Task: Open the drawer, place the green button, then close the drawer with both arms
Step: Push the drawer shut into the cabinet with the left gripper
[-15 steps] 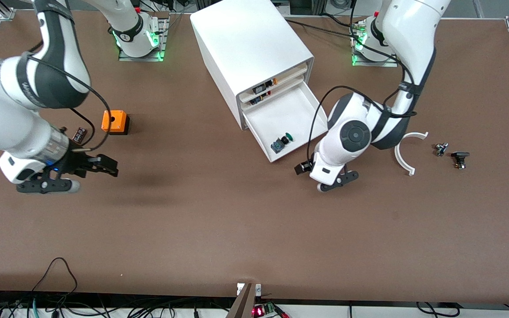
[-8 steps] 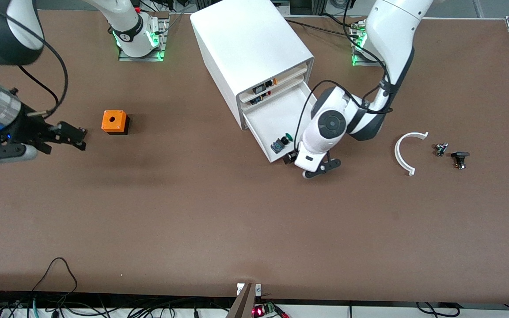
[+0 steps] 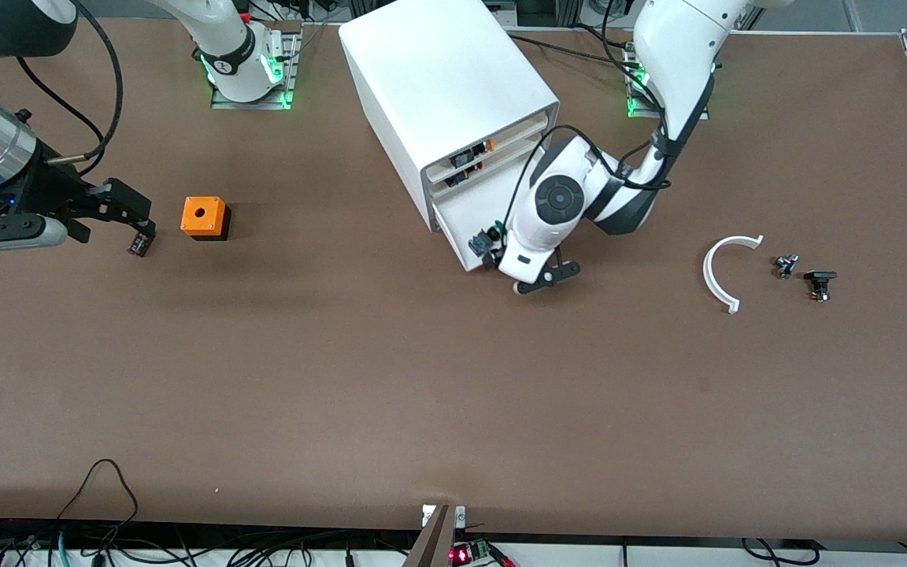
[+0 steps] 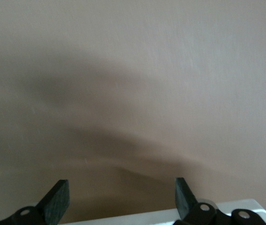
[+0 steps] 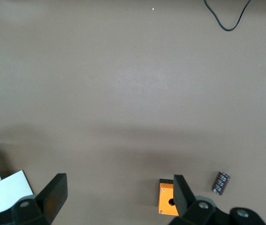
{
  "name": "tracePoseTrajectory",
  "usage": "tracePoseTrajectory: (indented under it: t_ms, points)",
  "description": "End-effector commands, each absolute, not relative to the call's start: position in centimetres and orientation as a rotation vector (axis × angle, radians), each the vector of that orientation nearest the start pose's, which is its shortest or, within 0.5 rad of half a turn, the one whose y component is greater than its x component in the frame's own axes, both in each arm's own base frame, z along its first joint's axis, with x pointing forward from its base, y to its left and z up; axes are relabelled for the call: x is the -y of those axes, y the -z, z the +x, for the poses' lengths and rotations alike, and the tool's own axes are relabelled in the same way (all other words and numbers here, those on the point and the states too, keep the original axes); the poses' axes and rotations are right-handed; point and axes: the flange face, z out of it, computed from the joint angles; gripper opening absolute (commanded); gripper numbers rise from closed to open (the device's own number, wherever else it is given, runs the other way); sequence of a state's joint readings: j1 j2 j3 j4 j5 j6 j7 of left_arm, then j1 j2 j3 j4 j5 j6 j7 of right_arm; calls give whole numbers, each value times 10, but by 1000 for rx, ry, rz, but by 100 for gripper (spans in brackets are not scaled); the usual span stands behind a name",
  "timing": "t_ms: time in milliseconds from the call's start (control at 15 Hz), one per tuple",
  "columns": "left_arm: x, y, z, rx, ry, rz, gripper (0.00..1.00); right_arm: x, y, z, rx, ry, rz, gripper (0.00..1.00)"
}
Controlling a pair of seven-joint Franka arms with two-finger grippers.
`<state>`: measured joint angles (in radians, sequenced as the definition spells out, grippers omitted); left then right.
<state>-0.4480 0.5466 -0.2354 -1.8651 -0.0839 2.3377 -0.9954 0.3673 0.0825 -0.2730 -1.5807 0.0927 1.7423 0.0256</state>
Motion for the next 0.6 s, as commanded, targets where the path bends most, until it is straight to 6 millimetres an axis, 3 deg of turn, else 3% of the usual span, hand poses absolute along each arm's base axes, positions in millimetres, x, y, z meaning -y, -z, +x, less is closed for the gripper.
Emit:
tracePoseTrajectory:
  t_ms: [0,133,333,533]
  points:
    - [410,-228,454,603,-348,-3130,99,-58,-602,582,49,85,-3071,100]
    - [412,-227,441,586,-371,-3124,99,-50,-614,575,30,102,-3064,100]
    - [421,-234,428,591,-425,-3139,99,-34,-616,576,-10,112,-3063,100]
    - [427,-238,419,623,-485,-3146,99,-36,-621,573,-1,128,-3057,100]
